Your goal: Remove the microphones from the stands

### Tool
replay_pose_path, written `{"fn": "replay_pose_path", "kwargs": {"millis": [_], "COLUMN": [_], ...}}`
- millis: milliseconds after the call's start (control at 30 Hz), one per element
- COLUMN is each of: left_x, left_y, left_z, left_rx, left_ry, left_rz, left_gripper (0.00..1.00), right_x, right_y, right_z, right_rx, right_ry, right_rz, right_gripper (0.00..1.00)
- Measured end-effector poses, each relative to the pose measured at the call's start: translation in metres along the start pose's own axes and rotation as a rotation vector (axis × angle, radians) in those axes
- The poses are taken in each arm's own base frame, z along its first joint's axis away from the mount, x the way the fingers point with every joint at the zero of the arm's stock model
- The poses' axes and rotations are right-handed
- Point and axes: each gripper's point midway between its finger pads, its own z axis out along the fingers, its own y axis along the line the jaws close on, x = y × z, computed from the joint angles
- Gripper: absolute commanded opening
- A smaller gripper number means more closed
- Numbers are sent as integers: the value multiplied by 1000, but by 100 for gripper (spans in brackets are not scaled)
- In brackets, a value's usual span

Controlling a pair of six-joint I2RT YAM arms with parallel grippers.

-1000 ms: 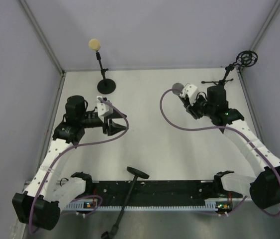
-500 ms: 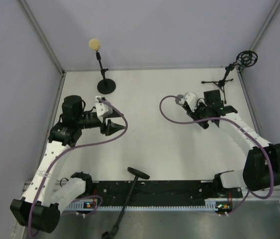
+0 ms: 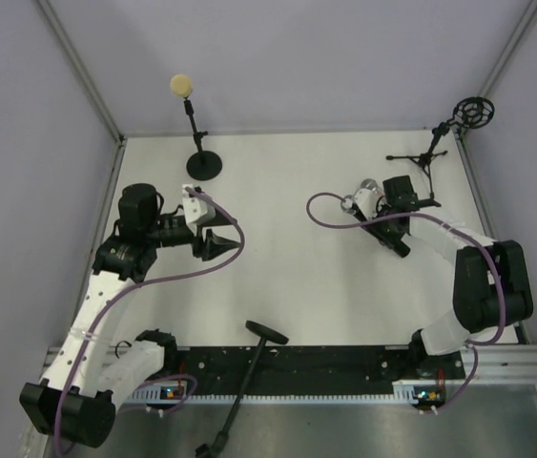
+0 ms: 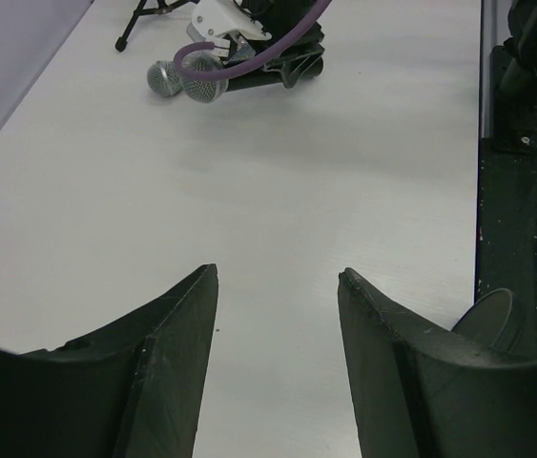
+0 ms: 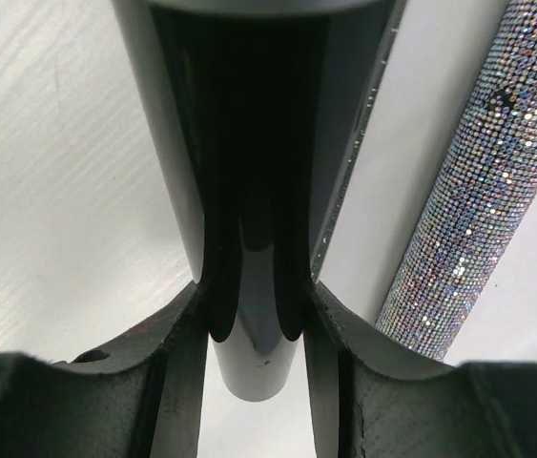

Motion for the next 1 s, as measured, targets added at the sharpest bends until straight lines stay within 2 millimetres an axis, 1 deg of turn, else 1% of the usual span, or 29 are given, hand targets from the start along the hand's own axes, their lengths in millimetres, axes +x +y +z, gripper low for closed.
{"fn": "replay_pose_path", "kwargs": {"millis": [467,633,700,867,1000], "left_x": [1,2,2,1,1], "left_y": [-3,-3,-3,-2,-2], "left_z": [1,2,2,2,2], "left_rx": [11,12,11,9,8], "left_ry": [-19,-18,-20,-23,-24], "left_rz": [-2,-5,-4,-3,-7], "left_gripper": [59,59,60,63,66], "right_x": [21,21,22,23,19], "right_y": [-12,-20,-22,-26,-28], "right_z": [27,28,28,28,23], "right_rx": [24,58,66,91,95], "right_ry": [123,127,132,141,123], "right_rz": [16,31,32,37,40], "right_gripper": [25,32,39,64,74]}}
